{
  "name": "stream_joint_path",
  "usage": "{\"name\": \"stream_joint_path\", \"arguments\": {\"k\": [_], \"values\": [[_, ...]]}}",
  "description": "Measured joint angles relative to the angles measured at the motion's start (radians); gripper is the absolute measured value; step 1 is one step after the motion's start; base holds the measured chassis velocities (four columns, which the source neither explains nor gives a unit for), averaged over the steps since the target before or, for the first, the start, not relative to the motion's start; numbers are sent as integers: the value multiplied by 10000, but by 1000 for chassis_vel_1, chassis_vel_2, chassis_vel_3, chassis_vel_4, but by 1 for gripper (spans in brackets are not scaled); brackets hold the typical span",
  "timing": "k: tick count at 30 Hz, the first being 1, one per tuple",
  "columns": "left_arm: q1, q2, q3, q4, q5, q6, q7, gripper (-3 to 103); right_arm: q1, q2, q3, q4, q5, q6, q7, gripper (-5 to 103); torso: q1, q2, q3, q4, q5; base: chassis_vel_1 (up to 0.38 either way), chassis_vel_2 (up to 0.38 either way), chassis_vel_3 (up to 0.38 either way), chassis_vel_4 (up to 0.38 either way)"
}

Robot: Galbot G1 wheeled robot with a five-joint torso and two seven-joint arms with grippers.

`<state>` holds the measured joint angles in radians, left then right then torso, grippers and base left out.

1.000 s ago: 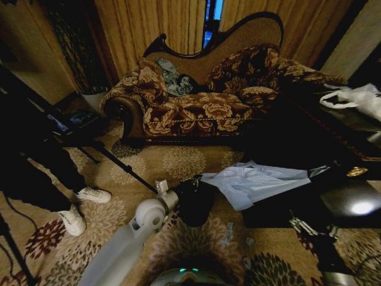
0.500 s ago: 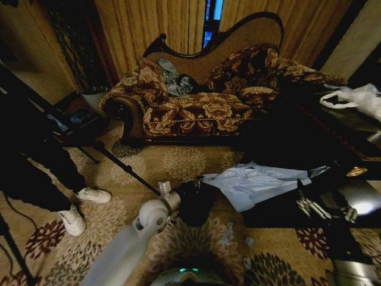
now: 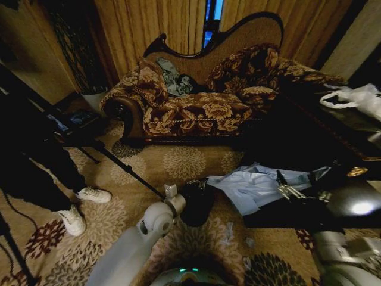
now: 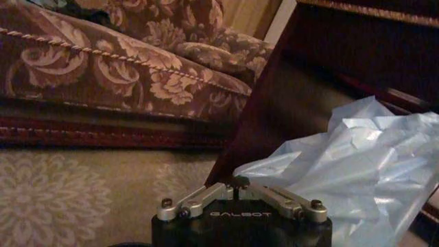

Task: Place a garbage bag over the trash bin.

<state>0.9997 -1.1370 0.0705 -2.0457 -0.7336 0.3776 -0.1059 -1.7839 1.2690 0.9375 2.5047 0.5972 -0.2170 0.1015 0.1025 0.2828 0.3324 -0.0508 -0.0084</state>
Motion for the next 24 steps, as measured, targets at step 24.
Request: {"name": "stream_joint_path", "arguments": {"k": [24], "values": [[-281,-501,485,686,594,-44,29,0,574,-1591,-1765,-43,389,-685,1094,100,0,0,0,-1,-2,0,0,0,0]]}}
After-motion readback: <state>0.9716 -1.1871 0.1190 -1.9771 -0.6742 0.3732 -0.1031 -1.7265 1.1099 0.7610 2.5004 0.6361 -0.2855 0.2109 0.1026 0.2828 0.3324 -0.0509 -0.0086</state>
